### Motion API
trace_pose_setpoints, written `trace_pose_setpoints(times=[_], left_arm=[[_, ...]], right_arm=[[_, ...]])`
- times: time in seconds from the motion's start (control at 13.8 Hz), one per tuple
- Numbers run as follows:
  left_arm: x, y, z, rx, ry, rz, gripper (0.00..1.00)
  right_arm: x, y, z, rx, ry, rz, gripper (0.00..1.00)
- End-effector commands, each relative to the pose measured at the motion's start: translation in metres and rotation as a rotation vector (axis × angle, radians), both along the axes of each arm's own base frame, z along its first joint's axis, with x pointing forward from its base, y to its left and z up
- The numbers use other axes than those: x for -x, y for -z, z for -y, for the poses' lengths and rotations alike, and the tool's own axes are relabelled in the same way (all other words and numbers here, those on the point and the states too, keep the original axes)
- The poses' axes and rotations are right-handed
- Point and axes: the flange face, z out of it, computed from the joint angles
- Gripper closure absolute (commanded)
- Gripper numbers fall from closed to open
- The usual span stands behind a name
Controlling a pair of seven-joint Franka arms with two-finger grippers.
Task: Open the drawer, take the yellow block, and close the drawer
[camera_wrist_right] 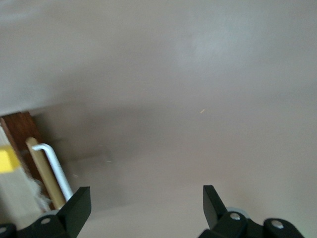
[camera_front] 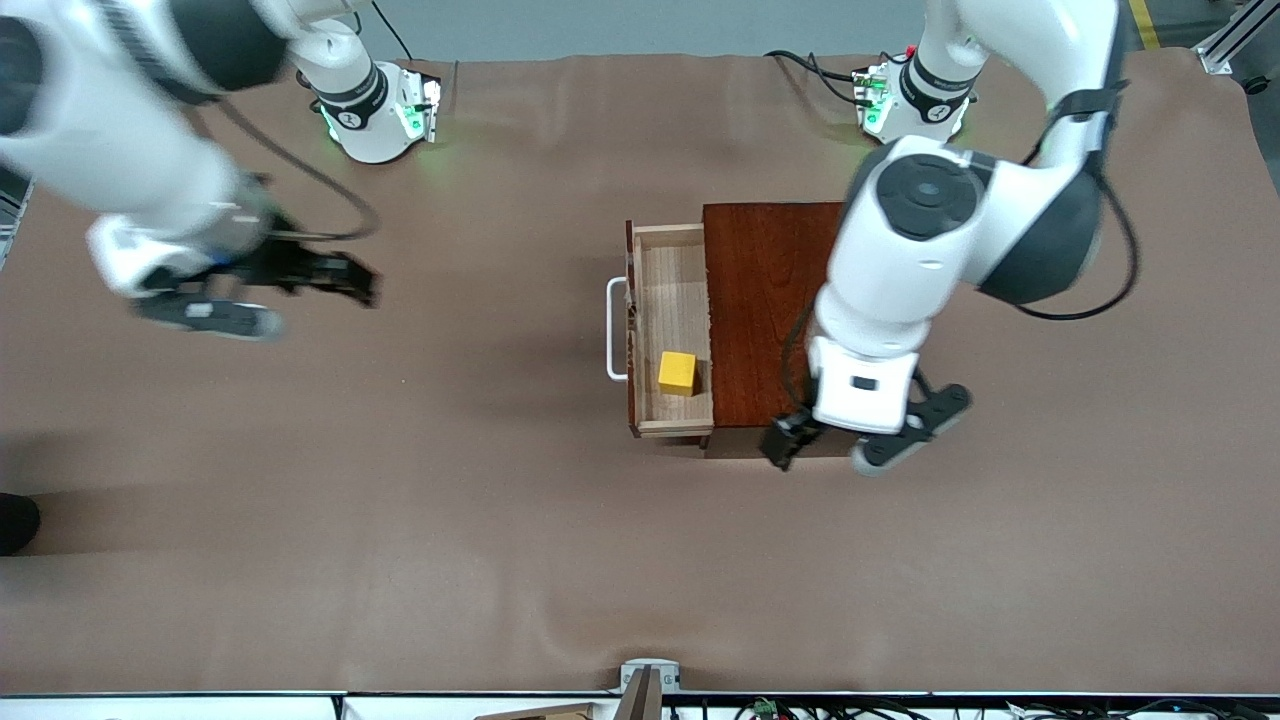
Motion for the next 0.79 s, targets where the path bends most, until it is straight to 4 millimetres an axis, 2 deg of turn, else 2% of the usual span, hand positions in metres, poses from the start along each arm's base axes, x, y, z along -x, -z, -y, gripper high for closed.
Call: trace_pose_setpoints(times=[0.0, 0.14, 0.29, 0.51, 0.58, 0.72], left_arm=[[0.003, -0.01, -0.032, -0.066, 0.044, -0.04, 0.0], [0.0, -0.01, -0.056, -0.095, 0.079, -0.073, 0.0], [-0.005, -0.008, -0.076, -0.111, 0.09, -0.098, 0.0], [-0.005, -0.009, -0.085, -0.119, 0.093, -0.113, 0.0], [-0.005, -0.012, -0.092, -0.124, 0.102, -0.12, 0.0], [-0.009, -0.019, -0.116, -0.132, 0.131, -0.121, 0.0]], right_arm=[[-0.011, 0.01, -0.045, -0.022, 0.31, -0.017, 0.0], [-0.011, 0.032, -0.083, -0.055, 0.484, -0.033, 0.0], [-0.002, 0.053, -0.132, -0.068, 0.636, -0.044, 0.0], [0.008, 0.079, -0.197, -0.136, 1.001, -0.047, 0.0], [0.016, 0.089, -0.222, -0.161, 1.099, -0.049, 0.0], [0.019, 0.11, -0.247, -0.201, 1.238, -0.063, 0.0]])
